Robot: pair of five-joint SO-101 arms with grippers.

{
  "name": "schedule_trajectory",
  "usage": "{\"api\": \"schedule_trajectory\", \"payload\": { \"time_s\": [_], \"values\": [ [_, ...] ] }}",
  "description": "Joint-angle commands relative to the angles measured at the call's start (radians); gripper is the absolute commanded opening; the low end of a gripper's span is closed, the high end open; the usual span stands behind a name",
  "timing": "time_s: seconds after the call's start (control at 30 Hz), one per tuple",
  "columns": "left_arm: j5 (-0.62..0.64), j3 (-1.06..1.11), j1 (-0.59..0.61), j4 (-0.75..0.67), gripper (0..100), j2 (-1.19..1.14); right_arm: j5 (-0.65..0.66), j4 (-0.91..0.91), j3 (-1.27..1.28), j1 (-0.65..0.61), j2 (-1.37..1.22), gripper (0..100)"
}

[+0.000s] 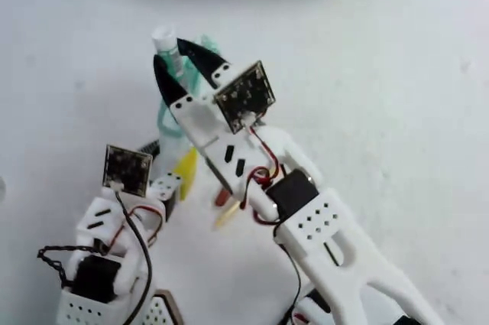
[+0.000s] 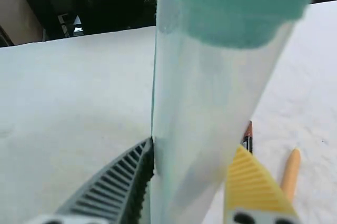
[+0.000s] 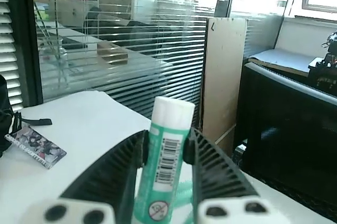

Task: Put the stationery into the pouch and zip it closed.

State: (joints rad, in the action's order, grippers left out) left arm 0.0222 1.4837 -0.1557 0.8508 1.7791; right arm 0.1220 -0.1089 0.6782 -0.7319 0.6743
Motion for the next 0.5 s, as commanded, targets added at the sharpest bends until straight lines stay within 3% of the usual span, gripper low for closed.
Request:
{"api": "schedule_trajectory", "payload": {
  "time_s": [0.0, 0.27, 0.4, 0.47],
  "values": [
    [-0.003, -0.006, -0.004, -0.003, 22, 0.007, -0.003, -0.019, 0.029, -0.008, 0.010, 1.7],
    [0.009, -0.005, -0.004, -0.028, 22, 0.007, -0.003, -0.077, 0.133, -0.010, 0.166, 4.0],
    [0.034, -0.003, -0.004, -0.025, 22, 0.007, -0.009, -0.186, 0.133, -0.012, 0.248, 23.1],
    [0.034, -0.003, -0.004, -0.025, 22, 0.007, -0.009, -0.211, 0.133, -0.012, 0.280, 26.4]
  ]
}}
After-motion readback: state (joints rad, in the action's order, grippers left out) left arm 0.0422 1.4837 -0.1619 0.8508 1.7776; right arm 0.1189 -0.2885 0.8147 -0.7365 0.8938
